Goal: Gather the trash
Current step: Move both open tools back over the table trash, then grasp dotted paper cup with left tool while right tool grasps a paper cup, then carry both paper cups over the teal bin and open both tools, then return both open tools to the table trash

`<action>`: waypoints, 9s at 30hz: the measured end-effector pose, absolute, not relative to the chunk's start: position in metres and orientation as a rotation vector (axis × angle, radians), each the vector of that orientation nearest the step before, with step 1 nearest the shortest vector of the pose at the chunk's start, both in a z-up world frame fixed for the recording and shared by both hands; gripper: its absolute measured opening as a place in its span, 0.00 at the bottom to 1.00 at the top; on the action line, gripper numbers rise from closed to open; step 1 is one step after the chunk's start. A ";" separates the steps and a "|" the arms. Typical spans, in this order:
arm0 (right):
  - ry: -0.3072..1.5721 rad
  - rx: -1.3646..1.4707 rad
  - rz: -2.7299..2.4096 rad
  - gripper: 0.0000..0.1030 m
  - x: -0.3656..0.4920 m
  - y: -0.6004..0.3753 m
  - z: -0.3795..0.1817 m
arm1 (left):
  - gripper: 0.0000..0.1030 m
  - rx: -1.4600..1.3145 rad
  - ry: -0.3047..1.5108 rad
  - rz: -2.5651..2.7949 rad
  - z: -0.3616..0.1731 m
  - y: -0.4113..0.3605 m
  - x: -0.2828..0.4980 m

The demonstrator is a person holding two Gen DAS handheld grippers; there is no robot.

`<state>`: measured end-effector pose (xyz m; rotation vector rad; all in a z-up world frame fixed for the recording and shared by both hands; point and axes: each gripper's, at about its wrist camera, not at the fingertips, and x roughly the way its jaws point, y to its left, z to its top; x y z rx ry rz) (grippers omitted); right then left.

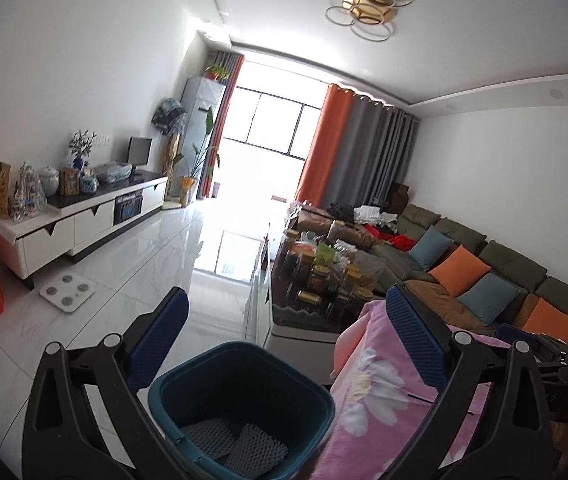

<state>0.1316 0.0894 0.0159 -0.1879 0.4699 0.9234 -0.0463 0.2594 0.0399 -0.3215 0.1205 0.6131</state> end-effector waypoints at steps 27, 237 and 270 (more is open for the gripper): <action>0.347 -0.104 0.421 0.93 0.089 -0.187 -0.011 | 0.95 -0.081 0.285 -0.056 0.027 0.007 0.063; 0.438 -0.120 0.929 0.93 0.119 0.036 0.018 | 0.95 -0.173 0.286 0.419 0.046 0.240 -0.014; 0.533 -0.007 0.286 0.93 0.126 -0.201 -0.049 | 0.94 -0.104 0.529 -0.123 -0.027 0.026 0.104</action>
